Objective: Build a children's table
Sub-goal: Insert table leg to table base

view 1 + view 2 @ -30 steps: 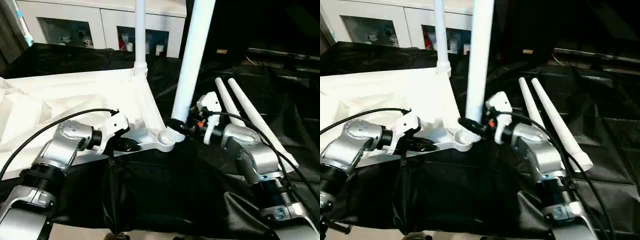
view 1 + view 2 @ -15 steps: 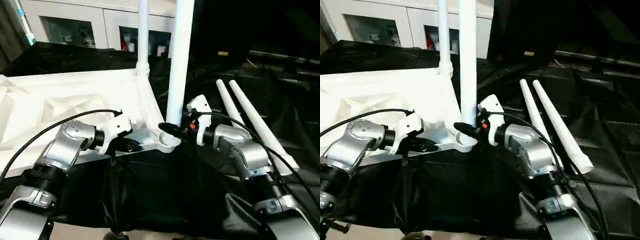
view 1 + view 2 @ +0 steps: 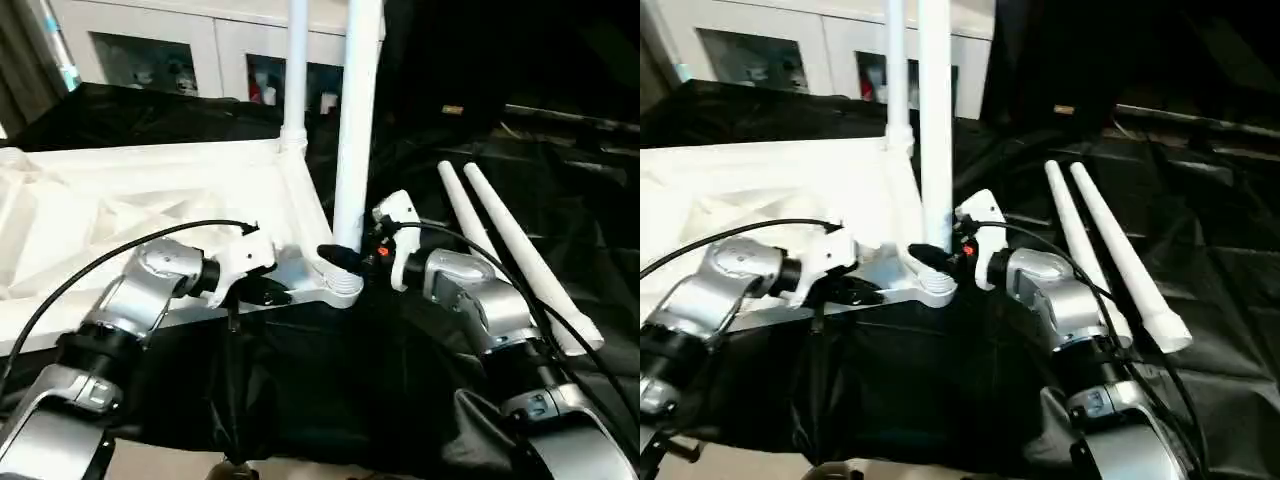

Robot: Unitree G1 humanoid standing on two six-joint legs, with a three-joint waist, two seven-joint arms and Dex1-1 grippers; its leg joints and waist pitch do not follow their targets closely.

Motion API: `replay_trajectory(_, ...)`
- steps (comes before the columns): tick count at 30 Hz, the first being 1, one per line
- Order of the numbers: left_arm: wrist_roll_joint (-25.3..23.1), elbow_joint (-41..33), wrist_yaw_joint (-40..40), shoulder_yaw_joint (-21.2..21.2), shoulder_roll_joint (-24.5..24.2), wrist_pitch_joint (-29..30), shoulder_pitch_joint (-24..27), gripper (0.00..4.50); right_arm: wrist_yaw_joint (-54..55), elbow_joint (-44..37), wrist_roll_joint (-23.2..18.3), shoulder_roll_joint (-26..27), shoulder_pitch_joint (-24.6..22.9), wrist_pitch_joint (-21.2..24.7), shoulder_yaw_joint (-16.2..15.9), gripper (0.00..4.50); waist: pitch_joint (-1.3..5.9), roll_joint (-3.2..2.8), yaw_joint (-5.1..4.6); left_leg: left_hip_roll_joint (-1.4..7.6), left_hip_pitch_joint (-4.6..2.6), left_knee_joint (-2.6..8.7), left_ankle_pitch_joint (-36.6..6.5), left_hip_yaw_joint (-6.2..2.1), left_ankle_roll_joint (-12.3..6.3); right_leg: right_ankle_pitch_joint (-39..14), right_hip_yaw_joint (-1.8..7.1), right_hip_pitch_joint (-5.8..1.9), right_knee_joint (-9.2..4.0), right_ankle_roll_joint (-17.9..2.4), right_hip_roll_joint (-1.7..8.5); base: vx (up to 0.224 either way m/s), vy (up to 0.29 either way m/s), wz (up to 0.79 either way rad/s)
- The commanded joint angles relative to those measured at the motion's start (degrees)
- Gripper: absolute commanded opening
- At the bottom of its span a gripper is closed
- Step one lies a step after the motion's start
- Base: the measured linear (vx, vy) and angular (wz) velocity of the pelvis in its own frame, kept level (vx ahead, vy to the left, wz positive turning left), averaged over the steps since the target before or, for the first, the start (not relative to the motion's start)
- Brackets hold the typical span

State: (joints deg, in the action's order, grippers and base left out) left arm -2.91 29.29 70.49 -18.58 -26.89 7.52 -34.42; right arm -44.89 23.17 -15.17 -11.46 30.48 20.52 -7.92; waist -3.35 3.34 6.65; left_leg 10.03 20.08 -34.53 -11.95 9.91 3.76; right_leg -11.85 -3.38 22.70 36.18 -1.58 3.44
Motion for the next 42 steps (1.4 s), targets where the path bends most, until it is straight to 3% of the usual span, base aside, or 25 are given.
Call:
replay_trajectory(1, -0.38, 0.10, 2.67, -3.78, 2.82, -3.15, -1.93, 0.00, 0.45, -1.83, 0.03, -0.87, -2.61, 1.32, 0.40, 1.91, 4.08, -2.06, -0.36, 3.31, -1.31, 4.08, -5.36, -0.67, 0.77, 3.96, 3.31, -2.90, -3.31, -14.46, 5.01, 0.000, 0.000, 0.00)
replay_trajectory(3, -0.50, 0.53, 2.69, -3.86, 3.07, -3.53, -2.26, 0.00, 0.61, -2.60, -0.14, -1.06, -3.18, 1.52, 0.63, 1.91, 4.09, -1.77, -0.14, 3.20, -0.96, 4.12, -5.68, -0.73, 0.43, 3.36, 3.36, -3.30, -3.18, -14.75, 5.14, 0.000, 0.000, 0.00)
replay_trajectory(5, -0.73, 1.89, 2.86, -3.99, 3.78, -4.24, -3.29, 0.00, 1.13, -4.89, -0.66, -1.53, -4.94, 2.21, 1.39, 1.91, 4.01, -3.76, 0.09, 3.25, -0.86, 4.11, -6.82, -1.06, 1.17, 1.74, 3.34, -3.19, -3.34, -14.31, 5.27, 0.000, 0.000, 0.00)
replay_trajectory(6, -0.87, 3.66, 2.96, -4.18, 4.60, -5.13, -4.65, 0.00, 1.75, -7.41, -1.29, -2.01, -7.14, 2.80, 2.36, 1.91, 3.89, -2.90, 0.07, 3.26, -0.96, 4.24, -8.23, -0.90, 1.22, 0.28, 3.33, -3.27, -3.86, -13.82, 5.14, 0.000, 0.000, 0.00)
replay_trajectory(7, -0.92, 4.30, 3.00, -4.24, 4.88, -5.44, -5.15, 0.00, 1.97, -8.34, -1.55, -2.15, -7.96, 3.02, 2.72, 1.91, 3.92, -3.98, 0.40, 3.18, -1.20, 4.16, -8.98, -0.99, 1.45, -0.46, 3.36, -3.15, -3.90, -13.65, 5.11, 0.000, 0.000, 0.00)
replay_trajectory(8, -1.12, 5.42, 3.09, -4.41, 5.30, -6.14, -5.99, 0.00, 2.53, -9.72, -1.79, -2.32, -9.42, 3.09, 3.30, 1.91, 3.79, -4.53, 0.47, 3.21, -1.46, 4.15, -10.97, -0.90, 1.57, -1.98, 3.42, -2.84, -4.13, -13.75, 5.14, 0.000, 0.000, 0.00)
replay_trajectory(9, -1.28, 6.05, 3.17, -4.47, 5.47, -6.64, -6.36, 0.00, 2.82, -10.24, -1.81, -2.36, -10.02, 3.05, 3.50, 1.91, 3.81, -3.71, 0.57, 3.24, -1.08, 4.32, -11.05, -1.00, 1.56, -3.53, 3.38, -3.43, -4.31, -13.35, 5.23, 0.000, 0.000, 0.00)
replay_trajectory(10, -1.34, 6.49, 3.32, -4.47, 5.57, -6.99, -6.61, 0.00, 2.99, -10.76, -1.94, -2.35, -10.58, 3.10, 3.67, 1.91, 3.85, -3.64, 0.62, 3.15, -0.96, 4.33, -10.69, -1.02, 1.37, -4.10, 3.38, -3.52, -4.33, -13.16, 5.25, 0.000, 0.000, 0.00)
replay_trajectory(12, -1.35, 7.32, 3.56, -4.16, 5.78, -7.89, -6.88, 0.00, 3.46, -11.78, -2.23, -2.01, -11.52, 2.66, 4.16, 1.90, 3.91, -4.41, 0.60, 3.19, -0.60, 4.26, -9.75, -1.13, 1.01, -5.20, 3.41, -3.55, -4.52, -12.44, 5.33, 0.000, 0.000, 0.00)
replay_trajectory(15, -1.18, 7.66, 3.50, -3.82, 5.59, -8.46, -6.70, 0.00, 3.51, -12.07, -2.53, -1.80, -11.86, 2.66, 4.49, 1.90, 4.04, -4.60, 0.59, 3.25, -0.35, 4.23, -8.45, -1.20, 0.62, -6.01, 3.26, -3.52, -4.47, -12.03, 5.41, 0.000, 0.000, 0.00)
replay_trajectory(16, -1.04, 7.60, 3.39, -3.62, 5.28, -8.59, -6.40, 0.00, 3.32, -11.74, -2.55, -1.83, -11.79, 2.66, 4.47, 1.90, 4.02, -3.58, 0.46, 3.26, -0.35, 4.27, -8.25, -1.07, 0.39, -6.05, 3.21, -3.55, -4.57, -11.92, 5.28, 0.000, 0.000, 0.00)
replay_trajectory(17, -0.95, 7.44, 3.34, -3.47, 4.98, -8.55, -6.10, 0.00, 3.13, -11.31, -2.49, -1.87, -11.62, 2.62, 4.36, 1.90, 4.05, -3.85, 0.68, 3.30, -0.41, 4.24, -7.79, -1.13, 0.22, -6.43, 3.16, -3.39, -4.30, -12.04, 5.41, 0.000, 0.000, 0.00)
replay_trajectory(18, -0.74, 7.47, 3.48, -3.08, 4.32, -8.51, -5.52, 0.00, 2.75, -10.92, -2.23, -2.02, -11.25, 2.92, 3.91, 1.90, 3.93, -3.36, 0.48, 3.36, -0.36, 4.33, -7.89, -1.03, 0.01, -7.06, 3.10, -3.32, -4.52, -11.74, 5.33, 0.000, 0.000, 0.00)
replay_trajectory(19, -0.74, 7.47, 3.48, -3.08, 4.32, -8.51, -5.52, 0.00, 2.75, -10.92, -2.23, -2.02, -11.25, 2.92, 3.91, 1.90, 3.91, -3.75, 0.52, 3.36, -0.28, 4.37, -7.84, -1.11, 0.03, -7.72, 3.09, -3.34, -4.47, -11.64, 5.47, 0.000, 0.000, 0.00)
replay_trajectory(20, -0.65, 7.42, 3.67, -2.97, 4.03, -8.54, -5.27, 0.00, 2.62, -10.76, -2.14, -2.06, -11.02, 3.02, 3.74, 1.90, 3.86, -3.35, 0.44, 3.39, -0.24, 4.39, -7.84, -1.04, -0.06, -8.06, 3.10, -3.33, -4.59, -11.44, 5.48, 0.000, 0.000, 0.00)
replay_trajectory(22, -0.34, 6.95, 4.76, -2.65, 2.71, -8.43, -4.22, 0.00, 2.10, -9.88, -1.90, -2.28, -9.80, 3.45, 3.02, 1.90, 3.82, -3.65, 0.28, 3.38, -0.24, 4.46, -8.16, -1.12, 0.11, -9.13, 3.08, -3.26, -4.62, -11.26, 5.58, 0.000, 0.000, 0.00)
replay_trajectory(23, -0.30, 6.54, 5.34, -2.61, 2.02, -8.24, -3.73, 0.00, 1.81, -9.14, -1.61, -2.45, -9.06, 3.59, 2.63, 1.90, 3.79, -2.78, 0.09, 3.34, -0.04, 4.56, -7.57, -1.18, -0.17, -9.61, 3.02, -3.45, -4.46, -10.94, 5.59, 0.000, 0.000, 0.00)
replay_trajectory(24, -0.29, 6.27, 5.65, -2.60, 1.64, -8.09, -3.46, 0.00, 1.63, -8.67, -1.41, -2.56, -8.63, 3.64, 2.40, 1.90, 3.75, -3.26, -0.26, 3.37, -0.11, 4.58, -7.63, -1.13, -0.19, -10.04, 3.04, -3.19, -4.62, -10.88, 5.62, 0.000, 0.000, 0.00)
replay_trajectory(31, -0.26, 4.95, 6.12, -2.55, -0.06, -7.11, -2.30, 0.00, 0.80, -5.74, -1.47, -2.46, -7.19, 2.40, 2.97, 1.90, 3.68, -2.95, -0.95, 3.43, -0.12, 4.62, -7.60, -1.06, -0.06, -8.43, 3.08, -3.18, -4.46, -11.58, 5.56, 0.000, 0.000, 0.00)
replay_trajectory(33, -0.46, 5.06, 5.77, -2.33, -0.51, -6.89, -2.16, 0.00, 2.07, -3.97, -2.36, -1.89, -8.71, 1.05, 4.65, 1.90, 3.67, -3.30, -1.01, 3.37, -0.19, 4.58, -8.19, -1.05, 0.06, -8.85, 3.14, -3.14, -4.60, -11.78, 5.70, 0.000, 0.000, 0.00)
replay_trajectory(37, -0.48, 5.14, 5.67, -2.34, -0.63, -6.86, -2.17, 0.00, 2.65, -3.59, -3.14, -1.41, -9.76, 0.51, 5.57, 1.90, 3.54, -3.27, -1.30, 3.43, -0.22, 4.76, -9.32, -1.11, 0.42, -10.07, 3.11, -3.14, -4.81, -11.72, 5.57, 0.000, 0.000, 0.00)
replay_trajectory(38, -0.48, 5.24, 5.68, -2.35, -0.69, -6.86, -2.21, 0.00, 2.97, -3.52, -3.52, -1.08, -10.49, 0.13, 6.13, 1.90, 3.57, -3.74, -1.26, 3.41, -0.26, 4.73, -9.68, -1.16, 0.54, -10.28, 3.15, -3.10, -4.79, -11.75, 5.61, 0.000, 0.000, 0.00)
replay_trajectory(39, -0.46, 5.30, 5.65, -2.40, -0.76, -6.82, -2.27, 0.00, 3.30, -3.16, -3.98, -0.67, -11.30, -0.58, 6.86, 1.90, 3.62, -3.46, -1.35, 3.46, -0.23, 4.75, -9.85, -1.12, 0.51, -9.84, 3.18, -3.14, -4.85, -11.79, 5.61, 0.000, 0.000, 0.00)
replay_trajectory(41, -0.49, 5.48, 5.64, -2.45, -0.99, -6.84, -2.45, 0.00, 3.97, -2.02, -4.72, 0.38, -12.96, -2.75, 8.34, 1.90, 3.64, -4.30, -1.21, 3.47, -0.29, 4.80, -10.51, -1.25, 0.79, -9.34, 3.13, -3.02, -4.79, -12.18, 5.65, 0.000, 0.000, 0.00)
replay_trajectory(42, -0.49, 5.49, 5.64, -2.45, -1.00, -6.84, -2.46, 0.00, 3.98, -1.97, -4.76, 0.43, -13.03, -2.83, 8.40, 1.90, 3.64, -3.91, -1.40, 3.52, -0.35, 4.90, -11.23, -1.23, 0.91, -9.17, 3.07, -3.06, -4.89, -12.39, 5.51, 0.000, 0.000, 0.00)
